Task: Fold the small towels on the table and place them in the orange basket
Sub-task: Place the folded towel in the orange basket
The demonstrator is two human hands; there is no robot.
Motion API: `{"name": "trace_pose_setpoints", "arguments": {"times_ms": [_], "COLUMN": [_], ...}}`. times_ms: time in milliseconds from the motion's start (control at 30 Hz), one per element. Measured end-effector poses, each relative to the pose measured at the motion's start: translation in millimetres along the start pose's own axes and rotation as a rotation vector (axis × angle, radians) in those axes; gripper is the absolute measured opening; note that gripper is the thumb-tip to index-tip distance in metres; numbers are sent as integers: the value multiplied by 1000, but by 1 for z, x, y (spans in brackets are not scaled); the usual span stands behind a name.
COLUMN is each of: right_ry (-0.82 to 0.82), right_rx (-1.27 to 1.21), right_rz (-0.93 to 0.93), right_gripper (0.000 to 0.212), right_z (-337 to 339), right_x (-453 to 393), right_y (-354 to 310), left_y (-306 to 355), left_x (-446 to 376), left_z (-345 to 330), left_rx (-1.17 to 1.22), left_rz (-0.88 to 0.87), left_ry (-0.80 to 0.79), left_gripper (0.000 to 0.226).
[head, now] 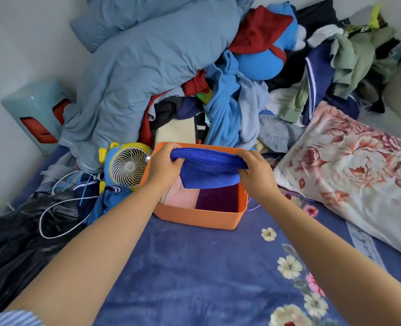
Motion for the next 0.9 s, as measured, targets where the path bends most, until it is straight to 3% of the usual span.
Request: {"name": "trace_pose_setpoints", "arguments": {"times_ms": [167,267,467,567,667,733,900], "right_ry": [-107,-254,-460,-480,-383,-345,-181], "right_rx": [79,181,342,452,442,490,655], "right_rz": [-163,-375,-653,-737,-833,-891,-685], "right_gripper": [47,46,17,18,30,35,38], "right_z": [-46,-76,-127,-148,-166,-174,-192], "right_x": [-70,-99,-137,-152,-163,-168,-168], "right_y": [60,104,173,203,238,256,280], "left_y": [-48,-80,-121,-128,-129,-130,-136], "left_x": [-73,-94,-121,-139,-154,-164,-175], "left_z": [-72,-129,-225,-263,-294,-311,-342], "left_rx": [30,-38,-181,-181,-162,-154,-110], "left_rz": [160,224,248,250,258,263,331], "left_ry": [-203,-388,-639,-671,-643,-587,-455], "left_gripper": [31,42,32,33,18,22,34]}}
Point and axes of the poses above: each hand's wrist, its own x-axis away from the middle knuckle, its own z-axis out of the back of the hand, y = z × x, the point moved 2 cm from there along -x, towards the middle knuckle, and after that the axes turned 15 degrees about -x, right-handed, at the moved point
